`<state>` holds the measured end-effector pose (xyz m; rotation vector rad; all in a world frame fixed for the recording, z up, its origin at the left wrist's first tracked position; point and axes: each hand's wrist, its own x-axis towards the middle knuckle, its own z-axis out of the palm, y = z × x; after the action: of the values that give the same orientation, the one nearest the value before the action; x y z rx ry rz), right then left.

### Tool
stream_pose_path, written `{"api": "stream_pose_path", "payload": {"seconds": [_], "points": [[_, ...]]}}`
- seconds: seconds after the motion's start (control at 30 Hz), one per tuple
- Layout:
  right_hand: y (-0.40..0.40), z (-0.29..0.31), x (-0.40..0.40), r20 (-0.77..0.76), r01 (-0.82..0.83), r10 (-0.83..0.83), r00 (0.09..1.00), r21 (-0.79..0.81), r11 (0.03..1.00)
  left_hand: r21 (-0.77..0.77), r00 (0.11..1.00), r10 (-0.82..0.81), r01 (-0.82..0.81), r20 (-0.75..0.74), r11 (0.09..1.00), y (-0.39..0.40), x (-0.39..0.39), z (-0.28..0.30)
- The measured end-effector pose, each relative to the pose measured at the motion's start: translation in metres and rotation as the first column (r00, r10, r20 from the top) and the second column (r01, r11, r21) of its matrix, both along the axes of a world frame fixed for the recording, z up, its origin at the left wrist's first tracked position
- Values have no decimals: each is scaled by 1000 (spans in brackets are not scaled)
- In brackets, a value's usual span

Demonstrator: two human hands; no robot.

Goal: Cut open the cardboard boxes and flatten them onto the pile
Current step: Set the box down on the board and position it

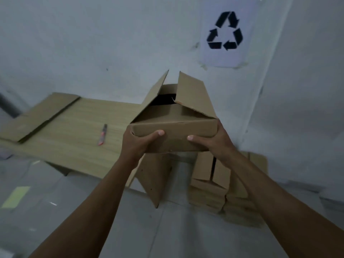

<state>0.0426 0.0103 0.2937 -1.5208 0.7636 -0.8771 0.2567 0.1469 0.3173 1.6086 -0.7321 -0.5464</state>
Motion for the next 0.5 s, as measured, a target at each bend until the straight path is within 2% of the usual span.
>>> {"api": "stream_pose_path", "payload": {"seconds": [0.17,0.3,0.5], "points": [[46,3,72,4,-58,58,998,49,997,8,999,-26,26,34,1000,53,65,5],[67,4,133,-52,-98,99,994,35,995,20,997,64,-65,37,998,87,127,-5],[65,-6,234,-15,-93,94,996,40,995,11,993,118,-118,19,993,88,216,-16]]}}
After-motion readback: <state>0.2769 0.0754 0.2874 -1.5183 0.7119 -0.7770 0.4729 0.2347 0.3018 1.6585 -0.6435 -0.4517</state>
